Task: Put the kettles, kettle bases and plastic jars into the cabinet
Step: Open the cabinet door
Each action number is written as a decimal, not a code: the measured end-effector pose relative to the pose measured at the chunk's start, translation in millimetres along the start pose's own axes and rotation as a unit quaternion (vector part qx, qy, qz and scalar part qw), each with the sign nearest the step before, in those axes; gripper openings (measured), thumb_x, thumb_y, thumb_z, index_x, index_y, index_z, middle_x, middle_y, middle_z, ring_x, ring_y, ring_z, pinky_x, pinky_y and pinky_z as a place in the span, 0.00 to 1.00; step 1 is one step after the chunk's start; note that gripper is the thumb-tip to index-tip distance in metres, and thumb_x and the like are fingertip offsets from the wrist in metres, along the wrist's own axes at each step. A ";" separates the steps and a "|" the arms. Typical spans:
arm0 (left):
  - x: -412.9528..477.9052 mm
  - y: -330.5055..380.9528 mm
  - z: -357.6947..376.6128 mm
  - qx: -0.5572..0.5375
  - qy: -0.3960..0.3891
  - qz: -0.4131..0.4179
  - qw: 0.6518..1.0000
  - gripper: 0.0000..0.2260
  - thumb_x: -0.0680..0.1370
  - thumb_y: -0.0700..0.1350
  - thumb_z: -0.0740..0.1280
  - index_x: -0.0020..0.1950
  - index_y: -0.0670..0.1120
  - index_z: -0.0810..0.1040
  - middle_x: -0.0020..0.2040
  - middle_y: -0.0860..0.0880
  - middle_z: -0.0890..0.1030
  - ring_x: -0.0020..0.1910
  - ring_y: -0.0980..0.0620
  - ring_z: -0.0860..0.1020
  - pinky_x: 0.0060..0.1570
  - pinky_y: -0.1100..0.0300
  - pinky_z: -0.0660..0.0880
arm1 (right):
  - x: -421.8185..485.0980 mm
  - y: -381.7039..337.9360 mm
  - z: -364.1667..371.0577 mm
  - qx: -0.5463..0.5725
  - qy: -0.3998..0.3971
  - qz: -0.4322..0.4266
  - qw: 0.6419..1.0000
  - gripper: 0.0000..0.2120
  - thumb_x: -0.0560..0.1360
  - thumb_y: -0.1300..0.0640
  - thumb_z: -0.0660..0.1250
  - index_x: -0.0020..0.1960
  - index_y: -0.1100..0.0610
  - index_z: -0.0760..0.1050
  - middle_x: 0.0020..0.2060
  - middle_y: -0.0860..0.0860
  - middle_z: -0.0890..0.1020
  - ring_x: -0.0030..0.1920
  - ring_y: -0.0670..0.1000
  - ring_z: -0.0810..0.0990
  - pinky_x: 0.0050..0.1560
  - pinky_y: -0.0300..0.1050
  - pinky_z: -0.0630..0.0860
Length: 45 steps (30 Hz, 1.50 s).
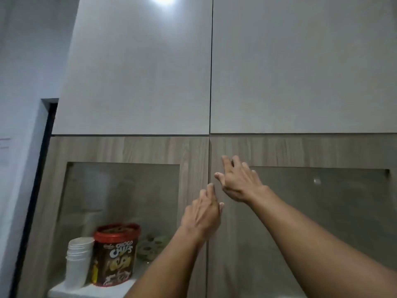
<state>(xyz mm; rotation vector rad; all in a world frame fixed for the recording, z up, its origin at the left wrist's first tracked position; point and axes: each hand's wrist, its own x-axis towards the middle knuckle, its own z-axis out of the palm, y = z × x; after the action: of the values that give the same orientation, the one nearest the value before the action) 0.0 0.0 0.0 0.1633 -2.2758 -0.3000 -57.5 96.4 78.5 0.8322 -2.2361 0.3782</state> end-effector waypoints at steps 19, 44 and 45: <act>66.8 -2.8 22.9 -0.102 0.079 -0.124 0.984 0.27 0.75 0.52 0.71 0.64 0.45 0.59 0.63 0.43 0.70 0.59 0.42 0.74 0.53 0.51 0.73 | 90.4 -4.9 -1.8 0.059 0.070 0.031 0.995 0.26 0.78 0.46 0.61 0.72 0.55 0.61 0.60 0.63 0.78 0.60 0.67 0.77 0.54 0.54 0.73; -211.6 222.3 -117.0 -0.287 0.025 0.032 0.957 0.13 0.77 0.47 0.66 0.50 0.47 0.61 0.40 0.45 0.76 0.43 0.38 0.80 0.35 0.52 0.70 | -223.1 -25.4 -255.8 0.009 0.191 0.206 0.960 0.34 0.73 0.50 0.65 0.76 0.57 0.58 0.65 0.64 0.71 0.61 0.68 0.75 0.56 0.56 0.74; -222.9 239.8 -119.6 -0.297 0.018 0.044 0.954 0.13 0.77 0.47 0.66 0.50 0.47 0.61 0.40 0.46 0.77 0.43 0.39 0.80 0.36 0.52 0.71 | -236.7 -16.4 -269.8 0.001 0.201 0.213 0.956 0.30 0.73 0.51 0.65 0.72 0.59 0.63 0.62 0.63 0.74 0.59 0.68 0.76 0.54 0.55 0.74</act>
<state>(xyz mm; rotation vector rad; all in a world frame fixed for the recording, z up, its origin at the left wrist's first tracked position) 232.0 259.3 -20.1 -0.2409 -2.0505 -0.9047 221.7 321.5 101.3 0.2307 -2.0093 0.6860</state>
